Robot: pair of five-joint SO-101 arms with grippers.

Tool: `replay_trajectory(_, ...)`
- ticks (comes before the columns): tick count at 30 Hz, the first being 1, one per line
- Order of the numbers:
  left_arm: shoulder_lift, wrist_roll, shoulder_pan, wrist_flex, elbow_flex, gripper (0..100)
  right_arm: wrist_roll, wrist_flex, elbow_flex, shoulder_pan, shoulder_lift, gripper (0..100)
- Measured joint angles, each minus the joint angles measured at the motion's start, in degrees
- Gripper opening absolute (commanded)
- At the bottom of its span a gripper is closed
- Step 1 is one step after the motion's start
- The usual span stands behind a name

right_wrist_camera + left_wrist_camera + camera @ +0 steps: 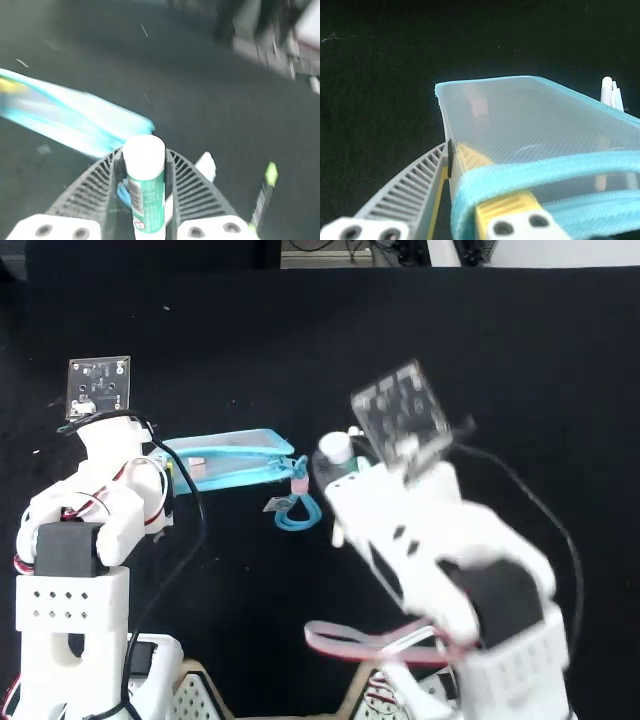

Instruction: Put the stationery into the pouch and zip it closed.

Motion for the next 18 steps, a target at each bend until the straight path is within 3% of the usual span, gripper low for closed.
replay_trajectory(10, 0.0, 0.0, 0.0, 0.0, 0.0, 3, -0.53, -29.27, 19.78, -16.09, -9.85, 1.1)
replay_trajectory(18, 0.0, 0.0, 0.0, 0.0, 0.09, 3, -0.53, -48.53, 28.4, -18.73, -13.45, 1.1)
